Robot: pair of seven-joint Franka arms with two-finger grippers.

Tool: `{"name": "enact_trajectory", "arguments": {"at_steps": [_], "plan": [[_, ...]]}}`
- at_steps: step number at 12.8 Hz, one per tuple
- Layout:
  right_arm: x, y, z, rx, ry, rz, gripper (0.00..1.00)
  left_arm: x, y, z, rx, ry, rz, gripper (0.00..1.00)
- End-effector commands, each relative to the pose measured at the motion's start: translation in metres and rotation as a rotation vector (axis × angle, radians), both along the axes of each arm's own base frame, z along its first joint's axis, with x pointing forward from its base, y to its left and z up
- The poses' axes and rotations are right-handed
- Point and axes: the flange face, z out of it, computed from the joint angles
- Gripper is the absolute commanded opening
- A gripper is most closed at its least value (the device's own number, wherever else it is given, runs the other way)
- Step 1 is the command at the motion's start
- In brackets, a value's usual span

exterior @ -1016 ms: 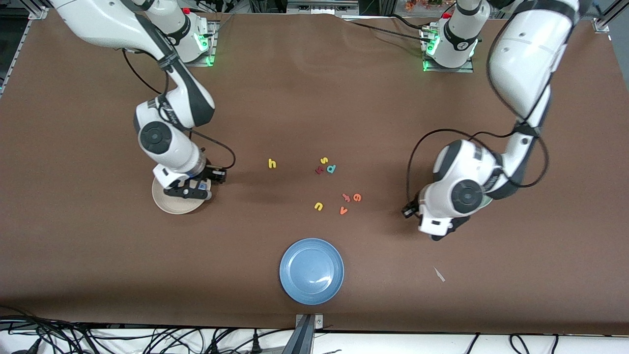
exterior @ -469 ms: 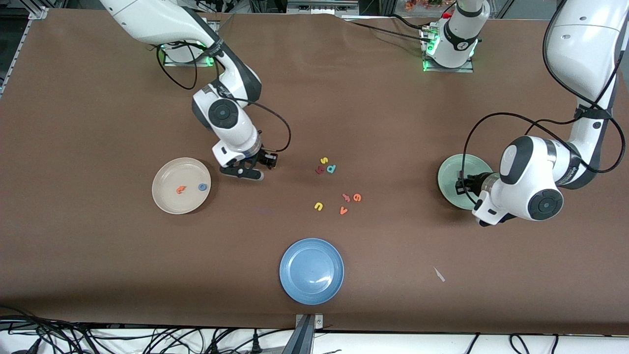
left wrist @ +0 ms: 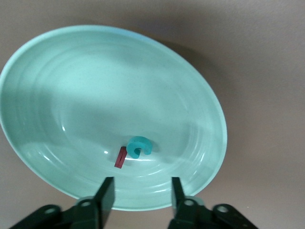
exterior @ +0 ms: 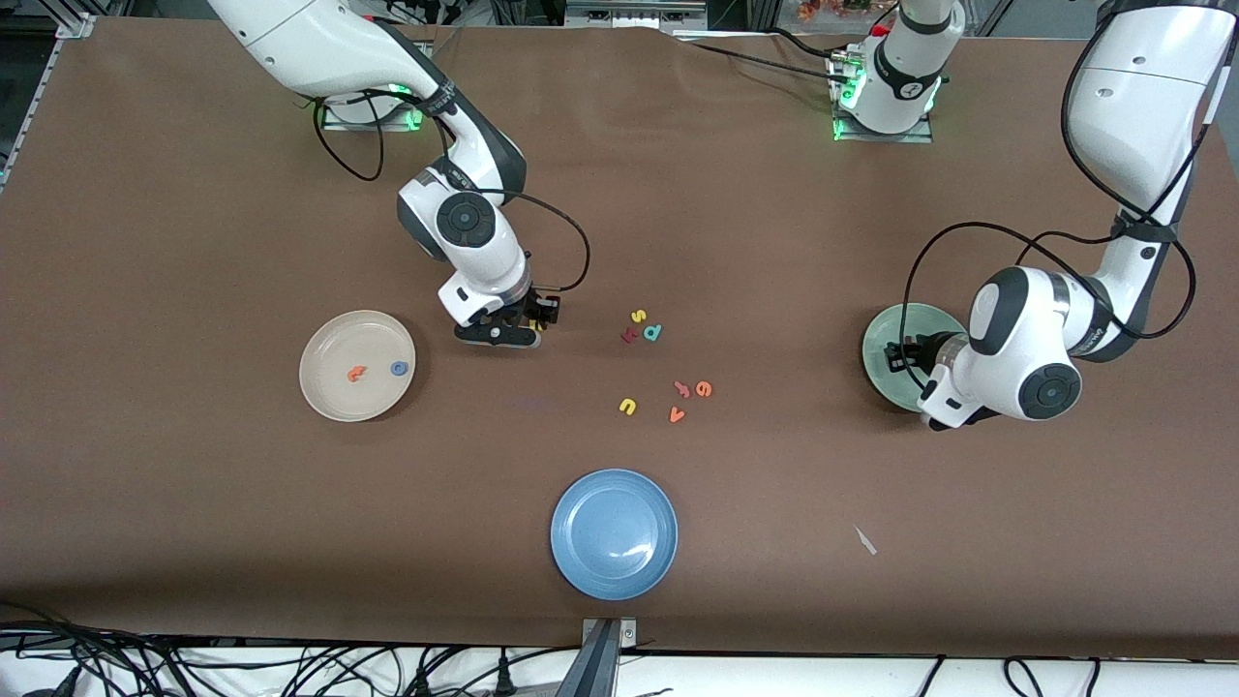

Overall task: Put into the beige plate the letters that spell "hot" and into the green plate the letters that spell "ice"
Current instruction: 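Drop the teal c on the green plate while the right gripper reaches yellow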

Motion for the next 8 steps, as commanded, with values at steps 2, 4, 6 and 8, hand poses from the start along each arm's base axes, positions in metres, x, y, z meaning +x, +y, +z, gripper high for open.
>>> {"name": "enact_trajectory", "arguments": {"at_steps": [2, 4, 6, 8], "plan": [[-0.009, 0.012, -0.010, 0.002, -0.020, 0.044, 0.61, 0.018, -0.052, 0.054, -0.005, -0.085, 0.110, 1.00], [-0.011, 0.013, -0.014, 0.009, -0.022, 0.049, 0.61, 0.014, -0.101, 0.058, 0.032, -0.086, 0.185, 1.00], [-0.012, 0.013, -0.017, 0.007, -0.020, 0.051, 0.61, 0.025, -0.152, 0.063, 0.026, -0.164, 0.302, 1.00], [-0.014, 0.013, -0.021, -0.002, -0.021, 0.068, 0.58, 0.031, -0.203, 0.051, 0.024, -0.200, 0.422, 1.00]]}}
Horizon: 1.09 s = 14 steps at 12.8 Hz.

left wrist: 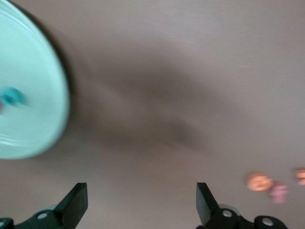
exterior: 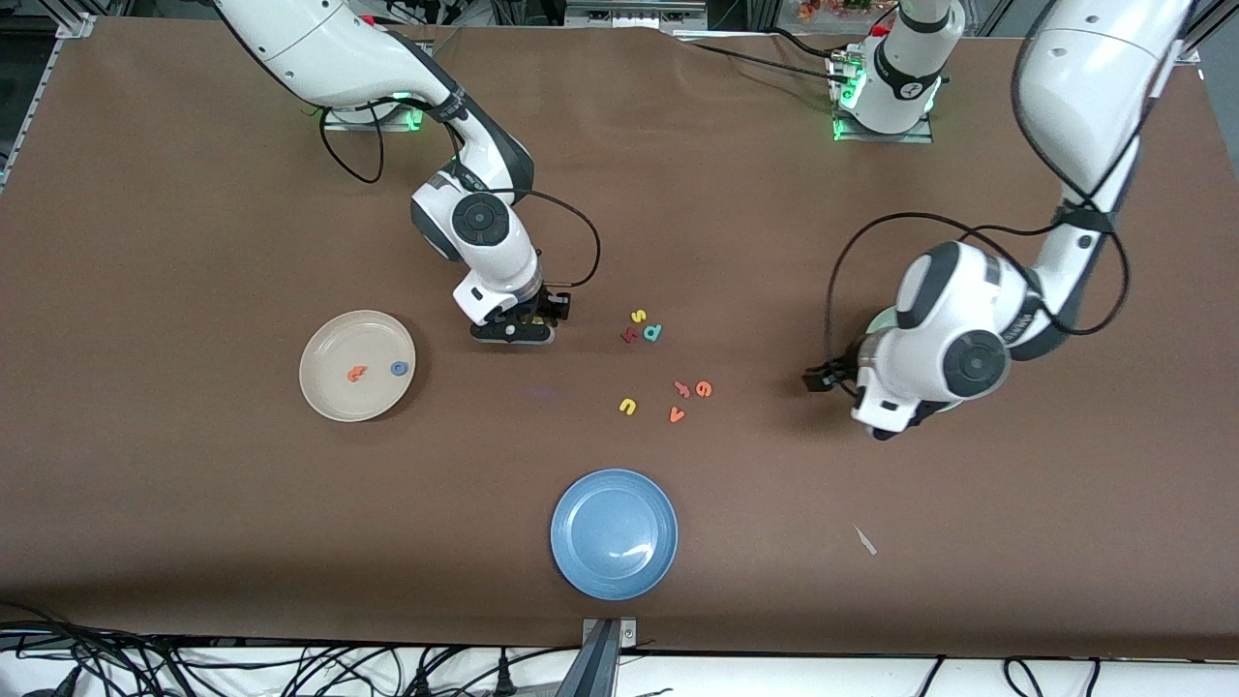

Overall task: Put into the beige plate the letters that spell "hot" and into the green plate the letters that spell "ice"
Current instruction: 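Grasp the yellow 4 with the right gripper while the left gripper grasps orange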

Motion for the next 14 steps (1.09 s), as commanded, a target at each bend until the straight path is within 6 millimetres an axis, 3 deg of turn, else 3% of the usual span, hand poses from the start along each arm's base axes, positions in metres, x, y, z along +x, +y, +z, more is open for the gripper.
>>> {"name": "enact_trajectory", "arguments": {"at_steps": [1, 5, 9, 11, 14], "plan": [[-0.004, 0.001, -0.004, -0.005, -0.015, 0.020, 0.56, 0.011, -0.057, -0.017, -0.017, -0.024, 0.151, 1.00], [-0.004, 0.001, -0.005, -0.005, -0.015, 0.021, 0.36, 0.003, -0.111, -0.046, -0.038, -0.076, 0.343, 1.00], [-0.002, -0.001, -0.002, -0.007, -0.019, 0.029, 0.24, -0.003, -0.128, -0.079, 0.035, -0.108, 0.419, 1.00], [0.006, -0.006, 0.016, -0.007, -0.044, 0.043, 0.24, 0.000, -0.132, -0.087, 0.058, -0.109, 0.478, 1.00], [0.036, -0.061, 0.054, -0.073, -0.042, 0.097, 0.24, -0.005, -0.147, -0.091, 0.060, -0.103, 0.496, 1.00]]}}
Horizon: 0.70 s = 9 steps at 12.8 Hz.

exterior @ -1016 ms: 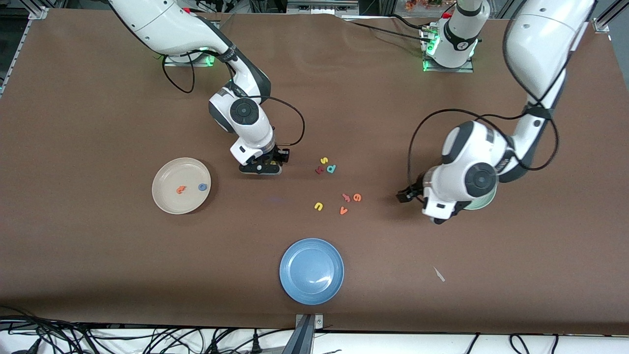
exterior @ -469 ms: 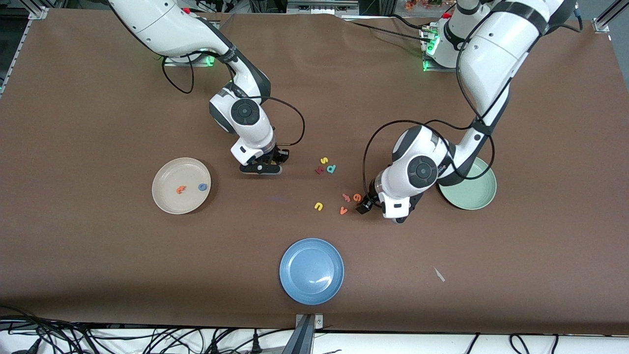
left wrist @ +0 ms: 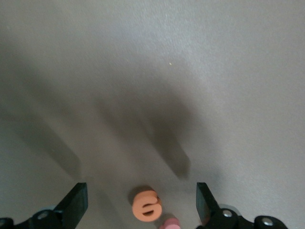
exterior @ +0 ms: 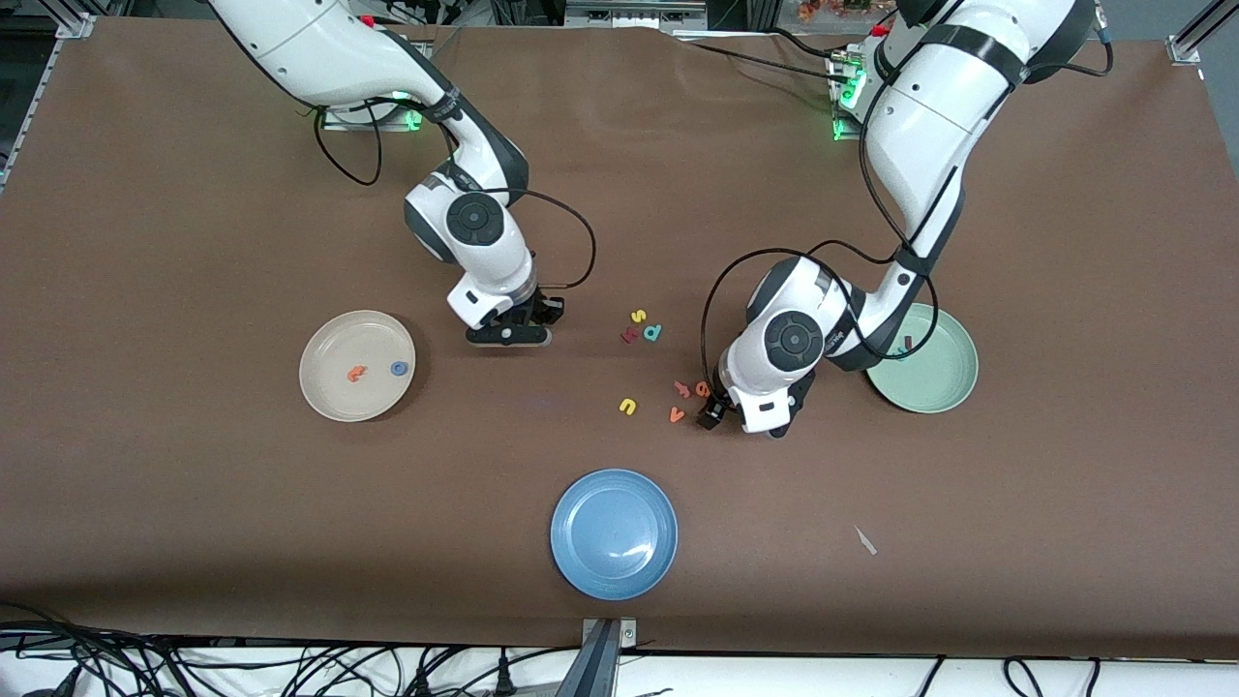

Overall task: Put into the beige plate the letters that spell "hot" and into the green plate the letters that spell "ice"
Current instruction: 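Grasp the yellow 4 with the right gripper while the left gripper grasps orange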

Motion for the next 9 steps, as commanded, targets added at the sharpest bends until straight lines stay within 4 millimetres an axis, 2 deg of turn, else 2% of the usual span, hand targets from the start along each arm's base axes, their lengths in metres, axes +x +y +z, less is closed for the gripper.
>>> {"name": "enact_trajectory", "arguments": {"at_steps": [1, 3, 6, 8, 9], "plan": [[0.025, -0.058, 0.043, -0.055, -0.015, 0.062, 0.24, -0.001, -0.017, -0.005, 0.000, 0.006, 0.030, 0.97], [0.037, -0.099, 0.056, -0.083, -0.001, 0.123, 0.24, -0.002, -0.017, -0.010, 0.002, 0.012, 0.031, 0.75], [0.057, -0.184, 0.071, -0.122, 0.026, 0.230, 0.24, -0.001, -0.018, -0.009, 0.001, 0.012, 0.036, 0.46], [0.063, -0.224, 0.076, -0.137, 0.058, 0.252, 0.26, -0.001, -0.016, -0.011, 0.004, 0.013, 0.034, 0.38], [0.061, -0.228, 0.074, -0.121, 0.079, 0.229, 0.30, 0.000, -0.015, -0.011, 0.002, 0.010, 0.035, 0.35]]}}
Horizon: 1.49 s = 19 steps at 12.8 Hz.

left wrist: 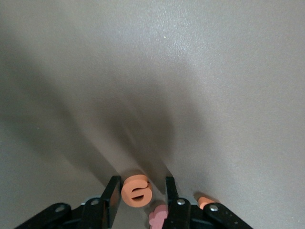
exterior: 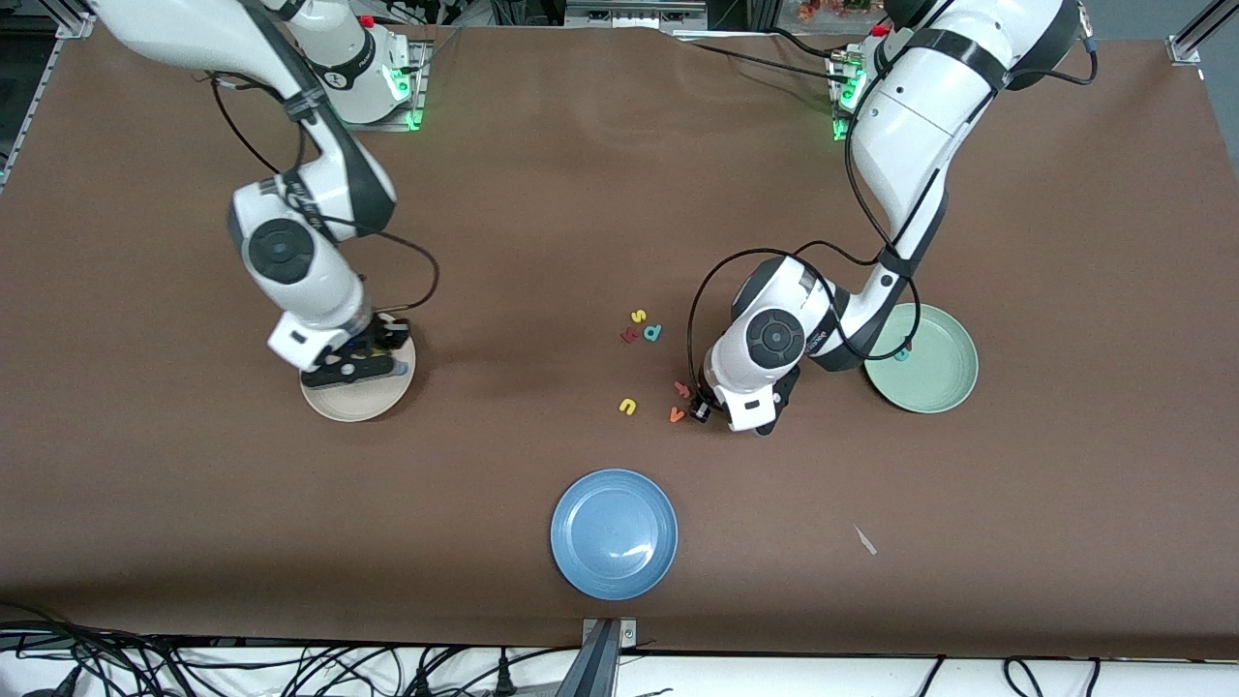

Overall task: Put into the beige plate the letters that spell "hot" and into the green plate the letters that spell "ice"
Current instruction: 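Drop the yellow 4 on the white plate while the left gripper drops orange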

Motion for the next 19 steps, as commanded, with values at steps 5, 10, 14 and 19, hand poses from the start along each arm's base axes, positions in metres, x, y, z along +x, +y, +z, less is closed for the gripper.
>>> {"name": "enact_trajectory", "arguments": {"at_steps": [5, 10, 14, 19], "plan": [[-0.015, -0.008, 0.006, 0.106, 0.076, -0.104, 1.00, 0.018, 0.020, 0.015, -0.002, -0.025, -0.031, 0.09], [-0.007, -0.009, 0.067, 0.105, 0.025, -0.202, 1.00, 0.038, 0.088, 0.072, 0.010, 0.038, -0.191, 0.05], [-0.002, -0.026, 0.188, 0.063, 0.081, -0.296, 1.00, 0.038, 0.184, 0.091, -0.005, 0.187, -0.439, 0.06], [0.004, -0.096, 0.274, 0.087, 0.135, -0.277, 1.00, 0.020, 0.292, 0.086, -0.097, 0.271, -0.696, 0.14]]}}
